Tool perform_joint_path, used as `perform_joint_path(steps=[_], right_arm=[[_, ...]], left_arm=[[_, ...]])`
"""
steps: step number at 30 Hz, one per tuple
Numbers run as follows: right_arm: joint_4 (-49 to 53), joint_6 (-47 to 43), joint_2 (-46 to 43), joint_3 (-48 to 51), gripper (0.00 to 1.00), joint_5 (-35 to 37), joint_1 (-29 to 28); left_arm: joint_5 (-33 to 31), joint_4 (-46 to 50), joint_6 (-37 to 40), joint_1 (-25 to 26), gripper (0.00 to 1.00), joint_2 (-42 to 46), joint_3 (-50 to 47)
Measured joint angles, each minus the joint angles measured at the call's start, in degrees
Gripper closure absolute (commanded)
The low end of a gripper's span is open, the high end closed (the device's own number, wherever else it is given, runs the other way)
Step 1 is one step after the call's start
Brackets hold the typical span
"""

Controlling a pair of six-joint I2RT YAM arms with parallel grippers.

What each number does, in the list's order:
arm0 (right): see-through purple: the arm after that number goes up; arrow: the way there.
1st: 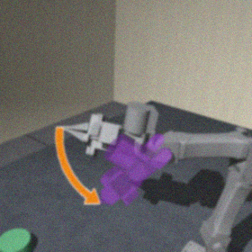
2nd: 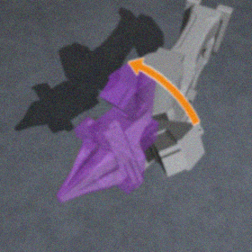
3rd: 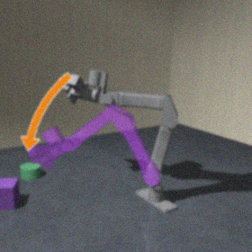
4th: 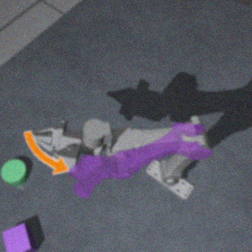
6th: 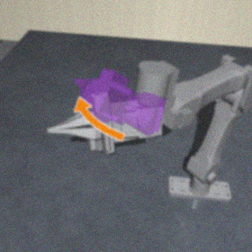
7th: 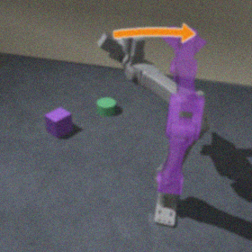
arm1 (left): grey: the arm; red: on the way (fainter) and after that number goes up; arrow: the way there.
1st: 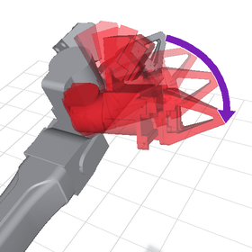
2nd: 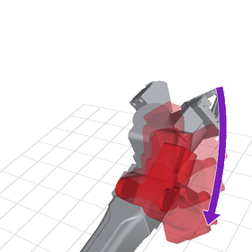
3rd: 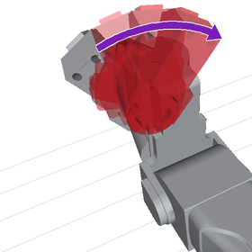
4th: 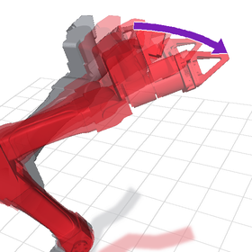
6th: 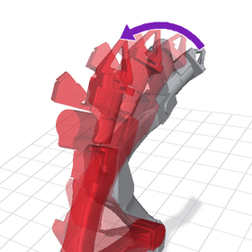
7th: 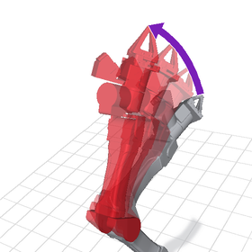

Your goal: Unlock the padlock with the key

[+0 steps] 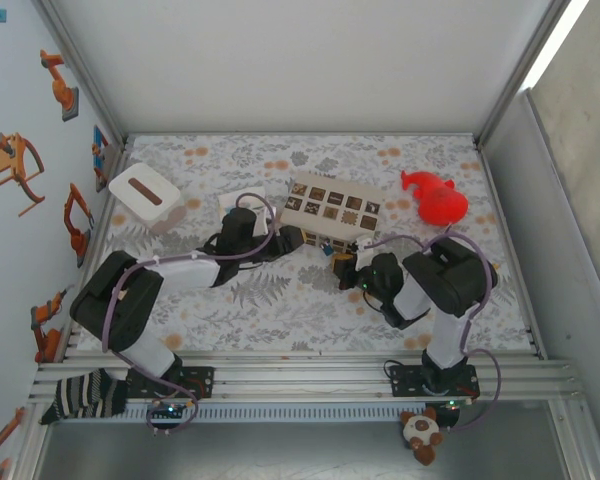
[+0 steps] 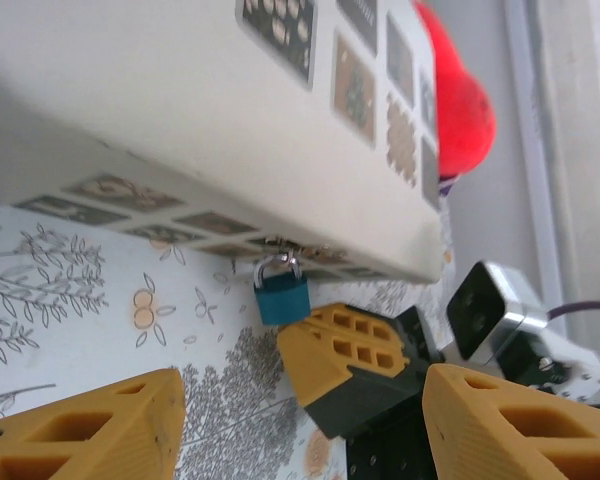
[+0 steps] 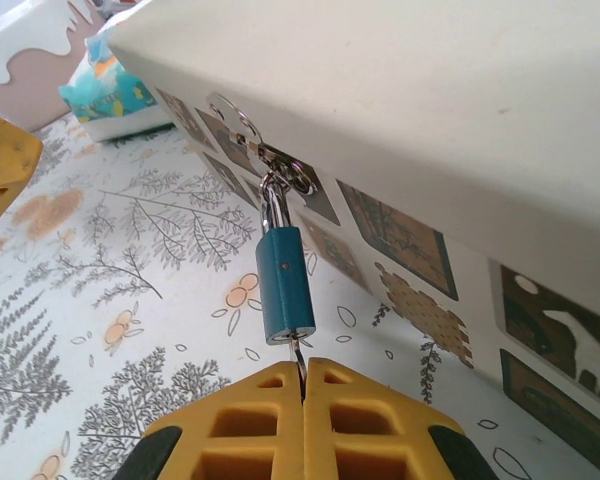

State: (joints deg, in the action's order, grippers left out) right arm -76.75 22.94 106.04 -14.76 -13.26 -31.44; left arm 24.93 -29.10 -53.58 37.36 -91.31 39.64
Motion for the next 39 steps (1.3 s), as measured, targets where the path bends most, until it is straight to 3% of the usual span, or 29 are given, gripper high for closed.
perform_joint_path(steps=[6,16,39], right_arm=[[5.97,3.72,-5.03,0.0,1.0,-0.31,-0.09],[26.6,9.75,-14.88,-5.27,1.0,-0.37,-2.51],[34.58,18.51,-15.87,-8.37,1.0,-0.42,-4.39]], left_arm=[[1.01,-7.39,-4.57,-1.05,0.41,-0.35,-3.67],[1.73,-20.06,-11.43,-1.01,0.47,-6.45,-7.1],[-1.7,-35.04,-21.35,3.69,0.5,-16.87,-8.44]])
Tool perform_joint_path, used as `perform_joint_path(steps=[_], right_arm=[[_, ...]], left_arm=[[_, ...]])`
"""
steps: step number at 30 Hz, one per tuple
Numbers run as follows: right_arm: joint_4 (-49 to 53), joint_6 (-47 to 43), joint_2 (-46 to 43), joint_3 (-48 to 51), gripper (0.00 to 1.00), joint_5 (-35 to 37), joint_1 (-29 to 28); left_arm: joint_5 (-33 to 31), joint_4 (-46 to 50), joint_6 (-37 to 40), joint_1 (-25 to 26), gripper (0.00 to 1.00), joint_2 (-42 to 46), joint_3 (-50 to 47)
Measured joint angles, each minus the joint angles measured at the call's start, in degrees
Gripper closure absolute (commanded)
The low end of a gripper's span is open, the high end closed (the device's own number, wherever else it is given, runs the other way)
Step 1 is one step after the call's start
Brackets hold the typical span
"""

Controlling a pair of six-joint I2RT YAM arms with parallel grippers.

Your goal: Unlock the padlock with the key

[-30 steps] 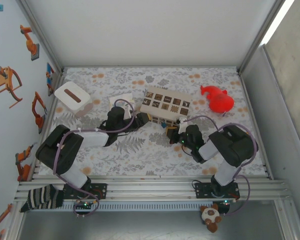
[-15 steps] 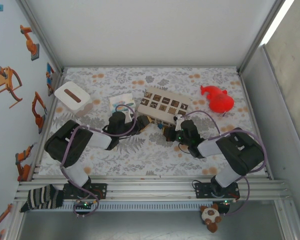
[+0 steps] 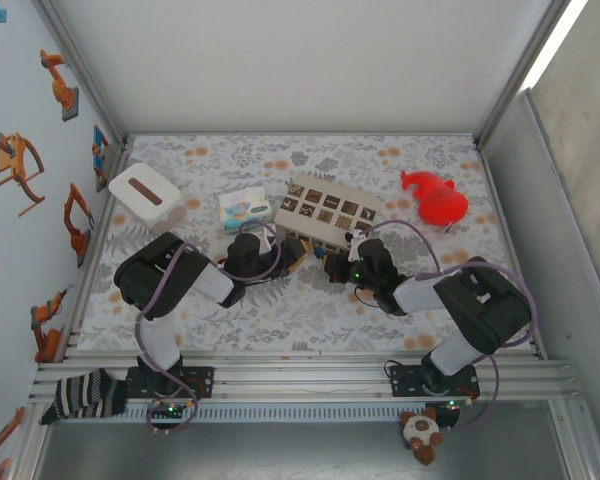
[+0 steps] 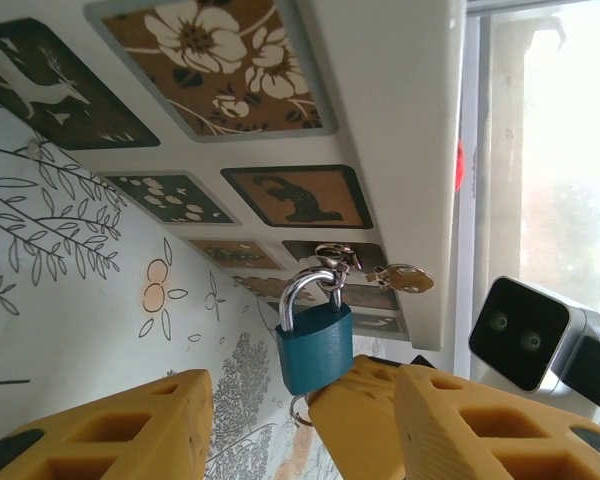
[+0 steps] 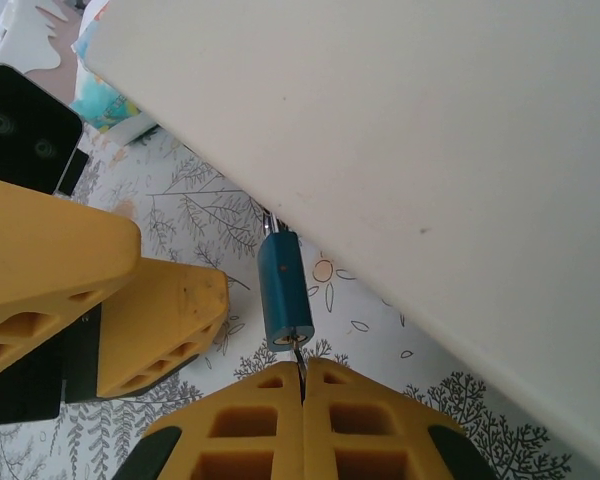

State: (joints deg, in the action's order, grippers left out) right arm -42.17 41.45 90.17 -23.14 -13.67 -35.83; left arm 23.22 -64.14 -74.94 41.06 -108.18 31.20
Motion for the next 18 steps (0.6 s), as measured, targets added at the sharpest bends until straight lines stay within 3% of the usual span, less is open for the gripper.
perform_joint_path(steps=[18], right_arm=[[2.4,5.35,0.0,-1.46,1.0,0.24,-1.18]], left_arm=[[-0.66,-5.75,-3.89,2.32,0.59,-5.86,2.89]])
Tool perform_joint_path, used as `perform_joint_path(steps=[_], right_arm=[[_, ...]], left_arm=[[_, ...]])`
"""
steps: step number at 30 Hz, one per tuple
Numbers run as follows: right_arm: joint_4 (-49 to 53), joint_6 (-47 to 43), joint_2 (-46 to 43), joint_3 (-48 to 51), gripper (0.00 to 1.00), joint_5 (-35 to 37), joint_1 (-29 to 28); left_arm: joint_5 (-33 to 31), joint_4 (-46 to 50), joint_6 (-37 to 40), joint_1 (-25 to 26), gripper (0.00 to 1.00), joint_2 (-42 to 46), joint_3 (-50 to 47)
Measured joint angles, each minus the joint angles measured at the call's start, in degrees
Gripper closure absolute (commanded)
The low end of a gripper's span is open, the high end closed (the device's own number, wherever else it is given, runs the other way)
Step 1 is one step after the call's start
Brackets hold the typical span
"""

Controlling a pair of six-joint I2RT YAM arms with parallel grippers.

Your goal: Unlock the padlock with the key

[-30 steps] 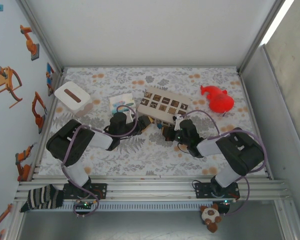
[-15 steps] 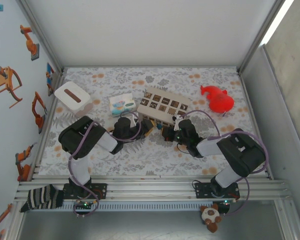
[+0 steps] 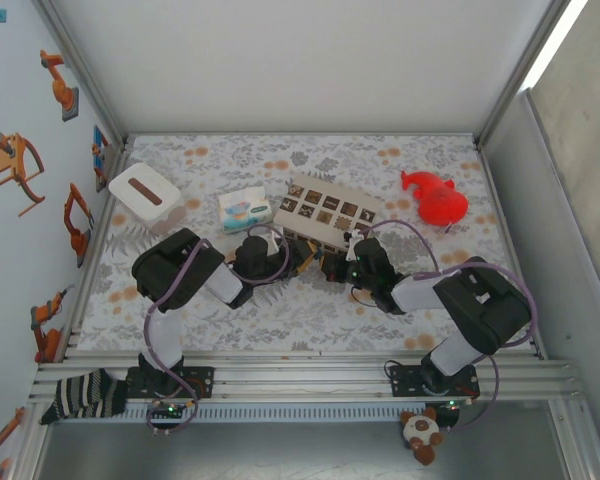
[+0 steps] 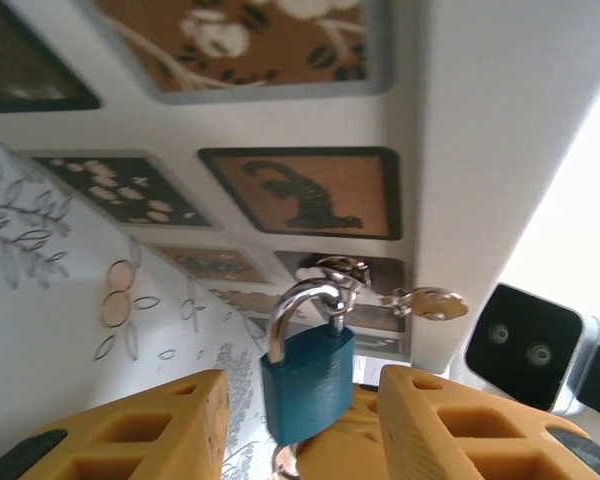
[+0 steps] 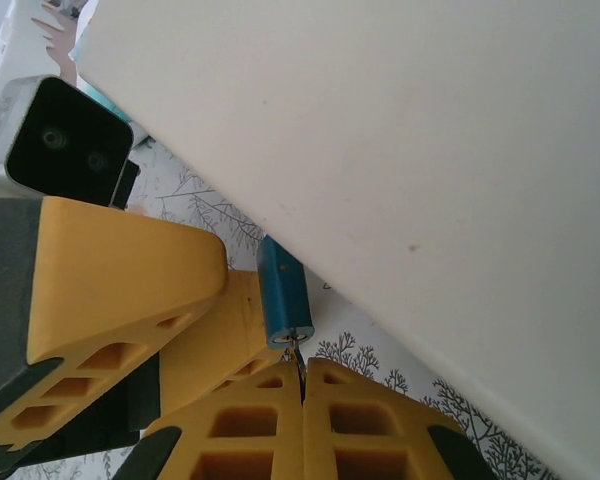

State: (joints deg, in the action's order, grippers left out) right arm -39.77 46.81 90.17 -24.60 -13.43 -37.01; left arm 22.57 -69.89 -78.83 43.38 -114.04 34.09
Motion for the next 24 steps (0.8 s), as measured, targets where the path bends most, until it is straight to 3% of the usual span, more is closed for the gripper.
perform_joint_path(steps=[8,20,24], right_arm=[[0.52,2.97,-0.52,-0.35,1.0,-0.04,-0.33],[0.61,6.86,-0.63,-0.55,1.0,-0.04,-0.59],[0.9,8.0,-1.03,-0.55,0.85,-0.02,-0.59]], left_arm=[[-0.07,-1.25,-0.35,0.15,0.63,-1.51,0.94],[-0.15,-2.01,-1.29,0.13,0.83,-2.01,1.49],[-0.26,-2.14,-1.31,0.13,0.89,-2.01,1.49]])
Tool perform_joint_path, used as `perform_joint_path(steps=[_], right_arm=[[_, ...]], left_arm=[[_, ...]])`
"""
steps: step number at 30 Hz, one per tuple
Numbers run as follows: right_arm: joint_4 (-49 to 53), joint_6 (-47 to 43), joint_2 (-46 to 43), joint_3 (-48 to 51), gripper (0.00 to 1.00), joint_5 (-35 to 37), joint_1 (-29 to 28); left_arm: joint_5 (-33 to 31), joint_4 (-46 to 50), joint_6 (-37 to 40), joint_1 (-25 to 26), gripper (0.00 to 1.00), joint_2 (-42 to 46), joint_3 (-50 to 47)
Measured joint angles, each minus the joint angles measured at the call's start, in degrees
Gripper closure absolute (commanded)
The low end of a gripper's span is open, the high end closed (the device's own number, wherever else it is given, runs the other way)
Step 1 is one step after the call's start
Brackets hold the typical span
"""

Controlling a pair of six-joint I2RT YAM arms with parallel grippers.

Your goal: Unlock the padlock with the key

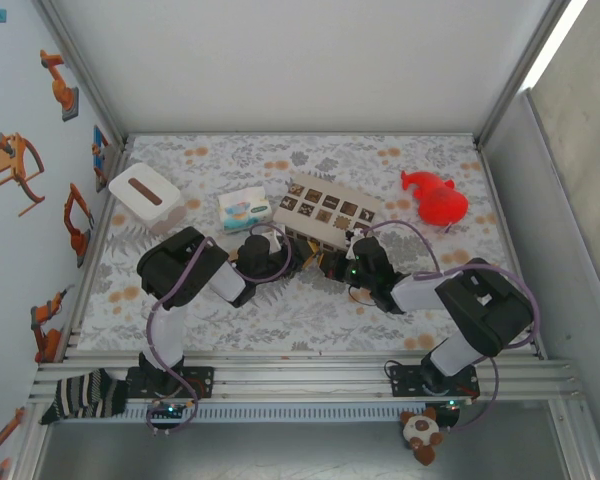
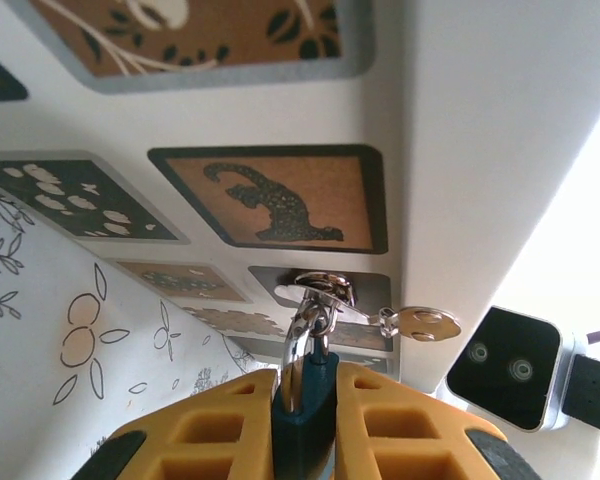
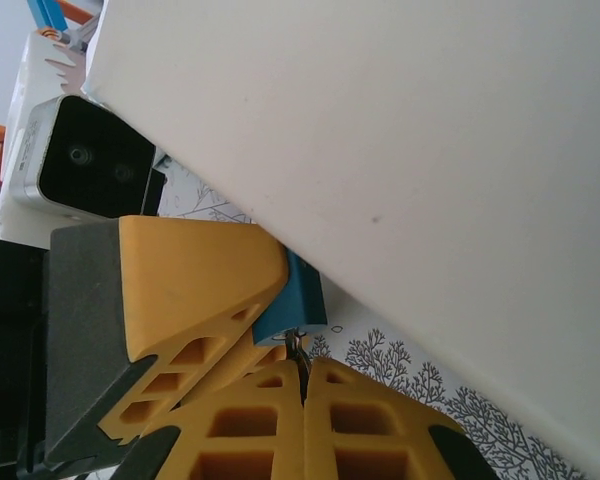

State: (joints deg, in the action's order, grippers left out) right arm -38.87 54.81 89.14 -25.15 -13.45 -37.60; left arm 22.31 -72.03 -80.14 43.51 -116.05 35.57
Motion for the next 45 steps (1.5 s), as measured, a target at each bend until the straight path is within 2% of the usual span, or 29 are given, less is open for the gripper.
perform_joint_path(steps=[6,12,18,23,27,30,33,37,39,42,45], right_arm=[[1.38,-0.59,-4.98,1.25,0.68,1.29,-0.26],[11.26,-7.02,-14.71,1.25,0.64,4.22,-0.28],[25.9,-24.83,-27.8,-0.81,0.63,8.5,-1.6],[31.74,-44.0,-35.5,-0.96,0.63,14.56,-9.33],[34.1,-57.64,-34.77,-0.96,0.63,22.38,-16.96],[34.51,-66.82,-30.34,-1.07,0.61,30.18,-21.7],[34.42,-74.05,-24.2,-1.79,0.56,36.72,-24.11],[31.58,-81.74,-18.34,-2.01,0.46,41.31,-24.48],[29.11,-84.72,-16.31,-1.92,0.44,42.03,-24.37],[24.02,-87.25,-15.17,-0.68,0.45,40.19,-22.49],[19.63,-88.02,-15.87,1.66,0.44,35.91,-18.21]], left_arm=[[-0.09,0.09,0.07,0.09,0.95,0.15,0.0],[-0.2,1.4,0.04,0.09,0.98,0.92,0.04],[-0.17,3.58,-0.24,0.09,0.99,1.7,0.72],[-0.13,4.94,-0.59,0.09,1.0,1.97,1.18],[0.02,5.6,-1.27,0.09,1.0,2.1,1.42],[0.09,6.23,-1.75,0.07,1.0,2.1,2.03],[0.2,6.73,-2.12,0.07,1.0,2.23,2.25],[0.24,7.13,-2.16,0.07,1.0,2.36,2.34],[0.22,7.39,-2.19,0.07,1.0,2.4,2.45],[0.22,8.04,-2.36,0.07,1.0,2.54,2.73],[0.22,9.03,-2.49,0.07,1.0,2.84,3.02]])
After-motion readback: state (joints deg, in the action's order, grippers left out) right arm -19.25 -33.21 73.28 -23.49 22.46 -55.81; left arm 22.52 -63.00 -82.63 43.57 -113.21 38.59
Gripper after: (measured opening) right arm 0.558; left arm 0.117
